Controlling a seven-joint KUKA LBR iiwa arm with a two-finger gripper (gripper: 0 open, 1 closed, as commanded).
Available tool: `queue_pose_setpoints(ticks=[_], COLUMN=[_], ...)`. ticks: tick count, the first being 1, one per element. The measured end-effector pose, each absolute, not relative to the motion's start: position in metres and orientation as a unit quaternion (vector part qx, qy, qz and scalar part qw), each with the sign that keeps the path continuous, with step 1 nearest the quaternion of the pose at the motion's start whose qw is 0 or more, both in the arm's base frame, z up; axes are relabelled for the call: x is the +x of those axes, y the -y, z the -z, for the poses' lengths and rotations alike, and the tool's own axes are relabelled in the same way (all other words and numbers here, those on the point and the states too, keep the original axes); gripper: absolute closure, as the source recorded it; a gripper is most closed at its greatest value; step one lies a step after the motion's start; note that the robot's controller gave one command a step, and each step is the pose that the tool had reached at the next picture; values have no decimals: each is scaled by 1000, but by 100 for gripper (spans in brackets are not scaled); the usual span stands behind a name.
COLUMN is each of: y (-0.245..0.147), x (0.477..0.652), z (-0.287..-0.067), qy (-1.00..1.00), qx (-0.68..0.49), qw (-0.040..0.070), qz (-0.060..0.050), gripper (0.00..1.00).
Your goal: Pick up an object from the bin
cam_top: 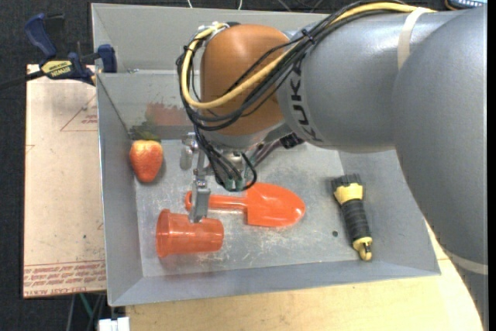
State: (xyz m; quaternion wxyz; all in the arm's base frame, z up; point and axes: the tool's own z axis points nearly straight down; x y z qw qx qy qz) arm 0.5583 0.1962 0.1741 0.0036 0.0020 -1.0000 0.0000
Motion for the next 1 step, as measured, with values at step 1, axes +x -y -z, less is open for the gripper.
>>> queue_pose_setpoints(ticks=[1], y=[-195], x=[560], z=[-179], qy=[1000], qx=[0], qw=[0], qz=[1], gripper=[0])
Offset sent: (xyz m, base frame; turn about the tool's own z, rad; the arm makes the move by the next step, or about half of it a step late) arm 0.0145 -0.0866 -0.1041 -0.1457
